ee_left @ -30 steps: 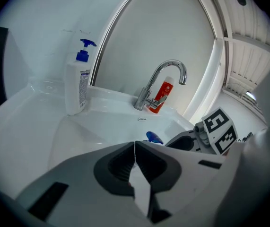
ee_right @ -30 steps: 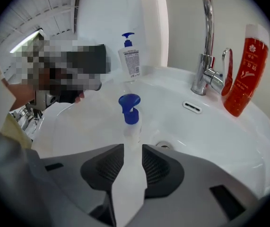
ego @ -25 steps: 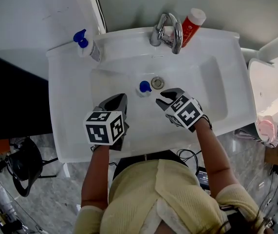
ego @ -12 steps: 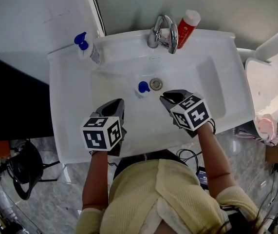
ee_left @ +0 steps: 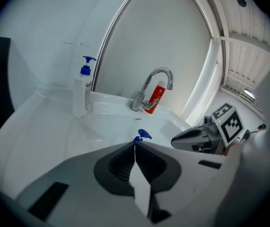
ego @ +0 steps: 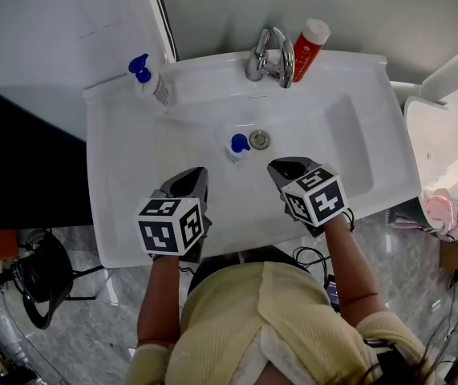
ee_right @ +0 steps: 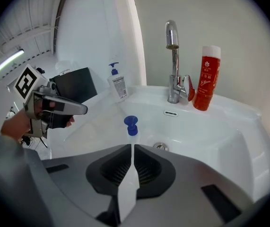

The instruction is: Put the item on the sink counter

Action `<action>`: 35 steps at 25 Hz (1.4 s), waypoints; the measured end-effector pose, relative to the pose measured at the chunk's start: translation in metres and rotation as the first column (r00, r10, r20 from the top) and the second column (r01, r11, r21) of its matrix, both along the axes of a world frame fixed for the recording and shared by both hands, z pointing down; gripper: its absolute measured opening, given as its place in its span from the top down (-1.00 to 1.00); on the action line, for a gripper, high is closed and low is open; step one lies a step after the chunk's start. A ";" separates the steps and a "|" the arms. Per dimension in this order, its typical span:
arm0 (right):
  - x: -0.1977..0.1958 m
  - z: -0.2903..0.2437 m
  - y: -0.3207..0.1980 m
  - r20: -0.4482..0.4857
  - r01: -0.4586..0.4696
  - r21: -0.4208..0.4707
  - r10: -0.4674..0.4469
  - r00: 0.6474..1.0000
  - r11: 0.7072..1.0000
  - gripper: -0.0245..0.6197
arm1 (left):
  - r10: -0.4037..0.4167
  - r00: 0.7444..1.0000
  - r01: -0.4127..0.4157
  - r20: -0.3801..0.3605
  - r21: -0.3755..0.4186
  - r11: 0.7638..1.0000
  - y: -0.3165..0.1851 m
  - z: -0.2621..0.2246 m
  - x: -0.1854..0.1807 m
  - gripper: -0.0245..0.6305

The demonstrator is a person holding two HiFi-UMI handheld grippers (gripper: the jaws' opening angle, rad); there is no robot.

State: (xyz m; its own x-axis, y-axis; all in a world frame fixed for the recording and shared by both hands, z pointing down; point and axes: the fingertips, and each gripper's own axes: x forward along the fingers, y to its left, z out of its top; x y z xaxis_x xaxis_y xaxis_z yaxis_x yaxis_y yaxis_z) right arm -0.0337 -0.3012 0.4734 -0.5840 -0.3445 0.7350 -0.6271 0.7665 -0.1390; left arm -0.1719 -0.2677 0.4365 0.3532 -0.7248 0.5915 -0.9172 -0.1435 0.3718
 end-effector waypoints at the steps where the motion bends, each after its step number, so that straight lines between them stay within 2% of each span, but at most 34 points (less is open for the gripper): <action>1: -0.001 -0.001 0.002 -0.002 -0.001 0.002 0.001 1.000 1.000 0.80 | 0.000 1.000 0.000 -0.004 -0.001 1.000 0.002 -0.001 0.000 0.80; 12: -0.003 -0.009 0.014 0.000 -0.017 0.023 0.018 1.000 1.000 0.84 | -0.002 1.000 0.002 -0.022 0.003 1.000 0.018 -0.009 0.002 0.80; 25: -0.002 -0.012 0.016 0.005 -0.023 0.033 0.022 1.000 0.999 0.85 | -0.014 1.000 0.014 0.002 0.002 1.000 0.025 -0.008 -0.001 0.80; 35: -0.001 -0.023 0.014 0.041 -0.045 0.046 0.043 0.998 0.998 0.85 | -0.045 0.999 0.045 0.009 0.030 0.999 0.024 -0.011 -0.004 0.80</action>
